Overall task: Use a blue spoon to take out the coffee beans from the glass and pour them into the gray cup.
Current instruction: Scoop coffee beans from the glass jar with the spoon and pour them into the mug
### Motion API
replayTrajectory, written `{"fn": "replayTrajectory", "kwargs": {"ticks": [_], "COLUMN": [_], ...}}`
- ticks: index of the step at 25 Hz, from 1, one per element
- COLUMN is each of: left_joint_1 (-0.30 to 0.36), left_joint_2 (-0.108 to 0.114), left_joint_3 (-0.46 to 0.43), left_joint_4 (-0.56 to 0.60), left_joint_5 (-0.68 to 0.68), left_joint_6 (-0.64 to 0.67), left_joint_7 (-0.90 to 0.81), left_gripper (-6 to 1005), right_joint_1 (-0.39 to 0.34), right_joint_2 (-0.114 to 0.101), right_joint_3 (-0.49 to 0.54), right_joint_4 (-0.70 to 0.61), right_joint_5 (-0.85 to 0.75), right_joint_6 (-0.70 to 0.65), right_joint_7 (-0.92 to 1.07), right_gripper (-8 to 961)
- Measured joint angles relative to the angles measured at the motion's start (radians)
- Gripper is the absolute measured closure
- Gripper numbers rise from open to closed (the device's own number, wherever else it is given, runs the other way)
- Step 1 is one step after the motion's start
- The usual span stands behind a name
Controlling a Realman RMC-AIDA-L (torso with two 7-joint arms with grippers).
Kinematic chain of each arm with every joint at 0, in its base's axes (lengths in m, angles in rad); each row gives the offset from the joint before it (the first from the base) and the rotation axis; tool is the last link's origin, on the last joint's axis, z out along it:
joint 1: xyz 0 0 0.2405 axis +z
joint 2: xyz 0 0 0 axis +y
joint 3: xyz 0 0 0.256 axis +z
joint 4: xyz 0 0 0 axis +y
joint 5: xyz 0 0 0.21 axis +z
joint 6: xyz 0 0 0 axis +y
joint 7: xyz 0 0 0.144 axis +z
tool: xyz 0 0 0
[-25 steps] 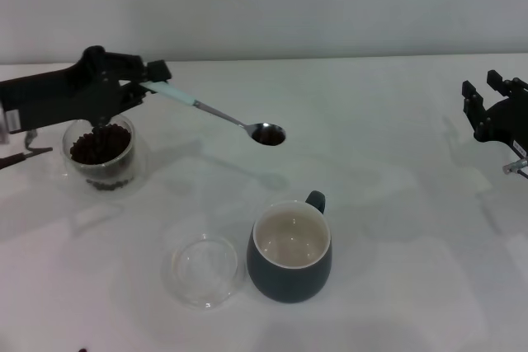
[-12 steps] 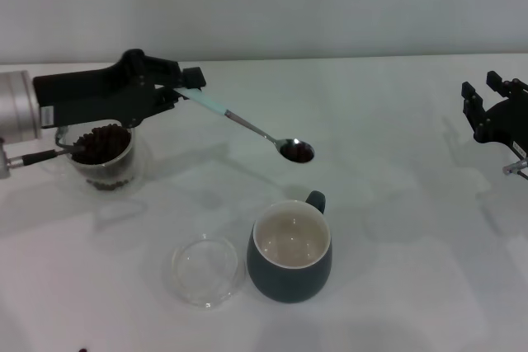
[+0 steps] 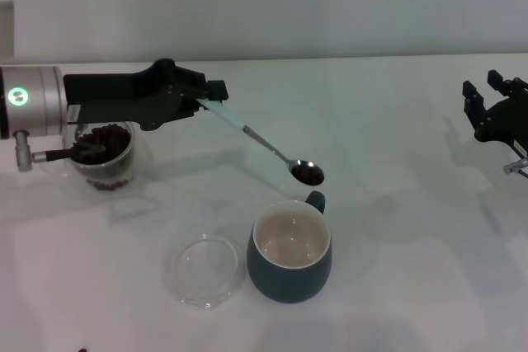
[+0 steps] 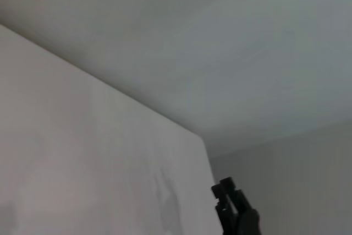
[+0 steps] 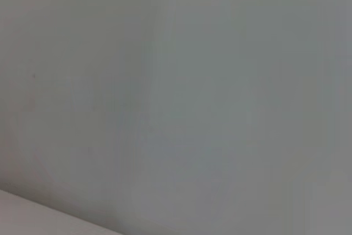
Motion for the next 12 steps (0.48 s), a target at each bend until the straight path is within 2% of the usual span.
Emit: {"fn": "replayTrajectory", "kwargs": {"ticks": [4,12], "left_joint_1": [-0.005,-0.007], "left_joint_2": [-0.001,-0.018], "left_joint_3": [0.044,0.098], "left_joint_4": [0.036,0.089], "left_joint_5": [0.008,0.035], "left_joint_6": [-0.022,-0.045], "left_joint_7": [0.000,0.000], "left_gripper": [863,864], "right_joint_1": [0.000,-0.001], "right_joint_2": [-0.001,-0.001], "right_joint_3": [0.002,0.004], "right_joint_4": [0.000,0.000], "right_joint_5": [0.000,0.000], "right_joint_6": [0.005,0.007], "right_joint_7": [0.000,0.000], "right_gripper": [566,566]}}
